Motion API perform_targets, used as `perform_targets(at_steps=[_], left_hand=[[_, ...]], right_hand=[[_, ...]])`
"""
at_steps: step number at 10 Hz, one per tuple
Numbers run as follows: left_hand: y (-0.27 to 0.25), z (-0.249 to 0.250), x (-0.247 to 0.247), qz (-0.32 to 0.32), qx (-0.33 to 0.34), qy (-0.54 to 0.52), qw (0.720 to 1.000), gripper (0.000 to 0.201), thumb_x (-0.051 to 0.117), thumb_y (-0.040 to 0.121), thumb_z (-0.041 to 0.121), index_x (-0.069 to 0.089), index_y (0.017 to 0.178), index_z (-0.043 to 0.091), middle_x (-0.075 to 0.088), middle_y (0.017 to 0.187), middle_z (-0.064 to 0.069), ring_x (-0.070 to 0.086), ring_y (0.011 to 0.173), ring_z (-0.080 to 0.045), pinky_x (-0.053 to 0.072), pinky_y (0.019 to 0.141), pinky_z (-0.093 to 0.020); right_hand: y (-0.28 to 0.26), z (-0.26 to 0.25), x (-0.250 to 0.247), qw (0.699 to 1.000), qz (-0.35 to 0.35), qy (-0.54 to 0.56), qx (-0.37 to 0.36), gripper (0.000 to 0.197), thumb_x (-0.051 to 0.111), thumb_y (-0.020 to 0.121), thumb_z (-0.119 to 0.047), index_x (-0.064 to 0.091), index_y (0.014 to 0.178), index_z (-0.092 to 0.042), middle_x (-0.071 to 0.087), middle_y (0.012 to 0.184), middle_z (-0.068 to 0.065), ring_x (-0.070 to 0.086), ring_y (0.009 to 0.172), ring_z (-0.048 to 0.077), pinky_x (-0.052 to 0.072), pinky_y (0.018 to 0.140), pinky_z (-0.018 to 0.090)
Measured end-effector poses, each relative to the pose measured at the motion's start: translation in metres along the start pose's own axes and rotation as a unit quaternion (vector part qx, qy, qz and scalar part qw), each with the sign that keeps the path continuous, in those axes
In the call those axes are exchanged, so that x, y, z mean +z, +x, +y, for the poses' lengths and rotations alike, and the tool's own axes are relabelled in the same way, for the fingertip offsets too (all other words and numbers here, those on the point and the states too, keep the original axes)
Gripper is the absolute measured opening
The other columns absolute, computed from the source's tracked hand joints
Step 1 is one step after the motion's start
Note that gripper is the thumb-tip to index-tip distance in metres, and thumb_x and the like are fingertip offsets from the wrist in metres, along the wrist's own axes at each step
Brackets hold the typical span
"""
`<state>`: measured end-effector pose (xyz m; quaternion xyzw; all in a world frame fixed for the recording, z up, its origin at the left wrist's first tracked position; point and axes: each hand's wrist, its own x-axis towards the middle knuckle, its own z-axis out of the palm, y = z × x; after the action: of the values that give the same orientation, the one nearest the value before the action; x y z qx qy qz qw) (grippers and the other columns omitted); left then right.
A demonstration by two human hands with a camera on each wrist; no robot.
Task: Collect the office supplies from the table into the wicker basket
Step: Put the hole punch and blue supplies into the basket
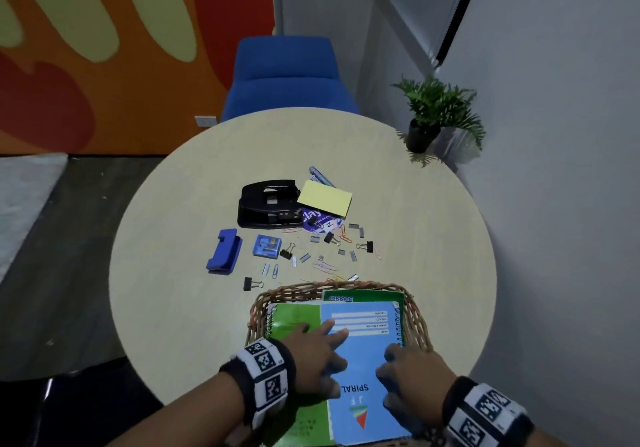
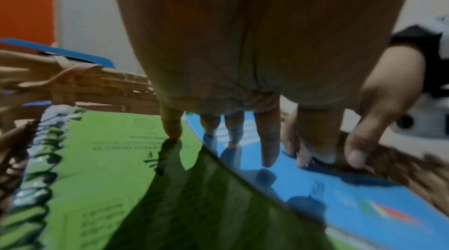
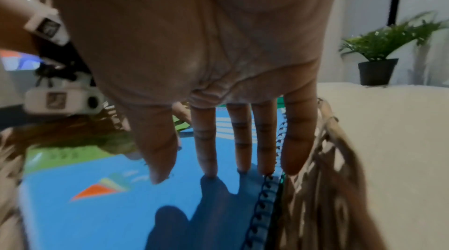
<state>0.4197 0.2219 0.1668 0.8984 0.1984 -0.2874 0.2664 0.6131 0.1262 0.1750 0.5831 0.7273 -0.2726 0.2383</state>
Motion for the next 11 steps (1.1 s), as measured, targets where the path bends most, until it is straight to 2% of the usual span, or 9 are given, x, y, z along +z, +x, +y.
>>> perform_targets(at_steps=[2,4,5,6,7,8,9,10,11], left_hand=[[-0.019,-0.024,-0.029,0.278,-0.082,-0.360,0.887,0.034,0.057,0.090,0.037,0.058,0.123,0.029,0.061,0.127,0.008,0.056,0.114,-0.006,0.045,0.102,-0.031],[-0.063,-0.063,-0.025,0.472,-0.203,-0.466,0.720,0.021,0.059,0.090,0.023,0.066,0.111,0.026,0.068,0.109,0.011,0.062,0.102,0.000,0.050,0.090,-0.026],[-0.079,-0.069,0.003,0.501,-0.250,-0.486,0.671,0.018,0.060,0.090,0.017,0.066,0.107,0.020,0.068,0.100,0.009,0.062,0.085,0.016,0.049,0.074,-0.006],[-0.092,-0.072,0.045,0.467,-0.305,-0.488,0.671,0.020,0.062,0.089,0.020,0.065,0.109,0.021,0.069,0.106,0.003,0.061,0.087,0.015,0.045,0.075,-0.010],[-0.100,-0.069,0.093,0.401,-0.361,-0.500,0.677,0.034,0.064,0.086,0.032,0.062,0.116,0.017,0.067,0.119,-0.003,0.061,0.104,-0.008,0.046,0.091,-0.025],[-0.098,-0.066,0.122,0.351,-0.398,-0.451,0.718,0.044,0.060,0.087,0.033,0.059,0.124,0.010,0.053,0.138,-0.010,0.050,0.127,-0.023,0.038,0.109,-0.038],[-0.096,-0.064,0.128,0.343,-0.412,-0.391,0.748,0.044,0.056,0.086,0.035,0.062,0.123,0.011,0.047,0.143,-0.013,0.043,0.133,-0.027,0.037,0.110,-0.038],[-0.096,-0.062,0.131,0.348,-0.413,-0.377,0.753,0.053,0.048,0.081,0.042,0.062,0.124,0.014,0.044,0.145,-0.012,0.039,0.134,-0.028,0.036,0.111,-0.039],[-0.095,-0.060,0.136,0.337,-0.407,-0.356,0.771,0.044,0.056,0.089,0.035,0.057,0.129,0.017,0.035,0.151,-0.008,0.030,0.138,-0.025,0.031,0.112,-0.037]], right_hand=[[0.009,0.027,-0.055,0.989,-0.017,0.142,-0.025,0.017,0.059,0.084,-0.039,0.056,0.080,-0.023,0.056,0.078,-0.003,0.052,0.073,0.023,0.036,0.061,0.031],[0.072,0.017,-0.166,0.970,0.154,0.183,-0.040,0.037,0.065,0.086,-0.033,0.061,0.119,-0.018,0.067,0.112,0.002,0.064,0.092,0.018,0.052,0.085,0.035],[0.127,-0.005,-0.213,0.960,0.214,0.172,-0.058,0.044,0.066,0.085,-0.030,0.057,0.125,-0.015,0.065,0.119,0.006,0.062,0.104,0.023,0.049,0.089,0.033],[0.184,-0.027,-0.242,0.967,0.215,0.125,-0.051,0.054,0.066,0.083,-0.027,0.048,0.133,-0.013,0.060,0.127,0.011,0.057,0.116,0.028,0.045,0.096,0.035],[0.233,-0.044,-0.248,0.979,0.182,0.081,-0.043,0.052,0.066,0.082,-0.027,0.051,0.129,-0.010,0.062,0.121,0.013,0.060,0.107,0.032,0.047,0.081,0.033],[0.350,-0.023,-0.226,0.988,0.150,-0.011,-0.024,0.041,0.070,0.070,-0.037,0.062,0.104,-0.015,0.069,0.101,0.012,0.066,0.081,0.034,0.057,0.070,0.040],[0.470,0.024,-0.201,0.995,0.070,-0.069,0.025,0.064,0.075,0.033,-0.045,0.055,0.090,-0.024,0.067,0.094,0.010,0.061,0.065,0.038,0.051,0.066,0.060],[0.524,0.040,-0.186,0.995,0.099,-0.004,0.009,0.050,0.076,0.036,-0.038,0.056,0.079,-0.024,0.064,0.077,0.008,0.058,0.057,0.034,0.052,0.069,0.053],[0.380,-0.019,-0.225,0.992,0.120,0.029,0.026,0.022,0.067,0.070,-0.025,0.047,0.066,-0.016,0.056,0.072,0.005,0.051,0.060,0.028,0.046,0.070,0.030]])
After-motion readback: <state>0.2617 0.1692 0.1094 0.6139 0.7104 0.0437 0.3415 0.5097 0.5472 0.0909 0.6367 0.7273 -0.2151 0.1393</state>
